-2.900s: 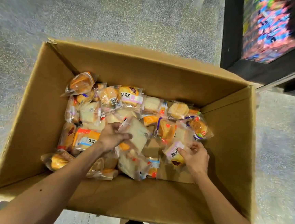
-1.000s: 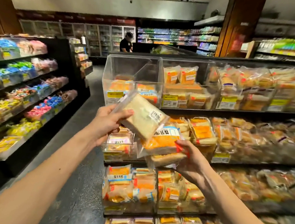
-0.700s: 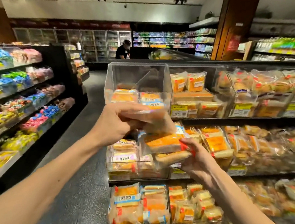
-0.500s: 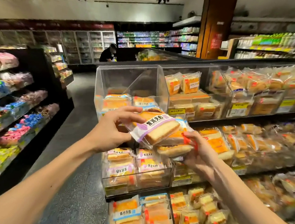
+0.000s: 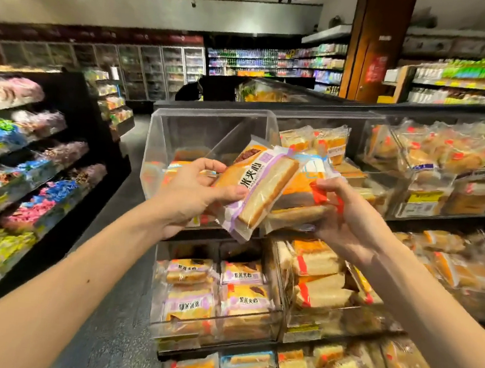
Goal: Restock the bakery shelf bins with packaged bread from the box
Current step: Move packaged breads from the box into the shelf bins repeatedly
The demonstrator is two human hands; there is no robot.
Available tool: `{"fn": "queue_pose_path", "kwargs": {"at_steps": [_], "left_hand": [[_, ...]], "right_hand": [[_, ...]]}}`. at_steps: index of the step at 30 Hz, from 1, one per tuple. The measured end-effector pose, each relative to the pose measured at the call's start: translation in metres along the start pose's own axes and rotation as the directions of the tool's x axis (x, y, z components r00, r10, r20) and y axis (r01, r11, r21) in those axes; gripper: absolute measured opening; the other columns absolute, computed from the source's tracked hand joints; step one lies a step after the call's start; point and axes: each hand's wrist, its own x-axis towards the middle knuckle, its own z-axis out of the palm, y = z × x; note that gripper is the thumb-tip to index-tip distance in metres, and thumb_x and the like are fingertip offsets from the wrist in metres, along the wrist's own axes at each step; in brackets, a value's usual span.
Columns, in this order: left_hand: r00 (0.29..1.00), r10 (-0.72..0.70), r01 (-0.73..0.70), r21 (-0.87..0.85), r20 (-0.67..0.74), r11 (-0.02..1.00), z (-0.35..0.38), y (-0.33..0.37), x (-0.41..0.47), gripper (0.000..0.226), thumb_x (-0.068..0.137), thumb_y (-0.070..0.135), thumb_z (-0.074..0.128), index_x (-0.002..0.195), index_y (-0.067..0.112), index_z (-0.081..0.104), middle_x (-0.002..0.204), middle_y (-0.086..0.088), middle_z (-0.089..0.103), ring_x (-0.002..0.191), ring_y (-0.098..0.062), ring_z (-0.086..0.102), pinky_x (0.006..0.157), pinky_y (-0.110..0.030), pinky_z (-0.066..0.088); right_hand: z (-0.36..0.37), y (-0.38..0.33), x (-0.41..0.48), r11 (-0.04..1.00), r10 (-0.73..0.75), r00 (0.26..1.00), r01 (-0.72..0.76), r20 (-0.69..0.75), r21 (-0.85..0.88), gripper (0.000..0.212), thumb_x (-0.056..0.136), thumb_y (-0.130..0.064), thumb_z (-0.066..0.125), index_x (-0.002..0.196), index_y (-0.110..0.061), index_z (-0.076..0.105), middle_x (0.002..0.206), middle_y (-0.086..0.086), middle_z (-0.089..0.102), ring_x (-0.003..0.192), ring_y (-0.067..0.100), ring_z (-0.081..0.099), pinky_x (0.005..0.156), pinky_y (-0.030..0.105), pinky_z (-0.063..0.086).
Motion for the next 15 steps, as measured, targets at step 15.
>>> {"fn": "queue_pose_path", "kwargs": {"at_steps": [15], "left_hand": [[0.893, -0.192, 0.122, 0.192, 0.407, 0.974, -0.053, -0.107, 0.002, 0.052, 0.072, 0.013, 0.087, 0.117, 0.006, 0.062, 0.115, -0.012, 0.072, 0.107, -0.019, 0.068, 0.091, -0.039, 0.056]], "right_hand": [[-0.046, 0.071, -0.002, 0.989, 0.033, 0.991, -0.051, -0.134, -0.137, 0.019, 0.059, -0.015, 0.073, 0.076, -0.011, 0.067, 0.071, 0.009, 0.057, 0.056, 0.019, 0.055, 0.047, 0.033, 0.051]]}}
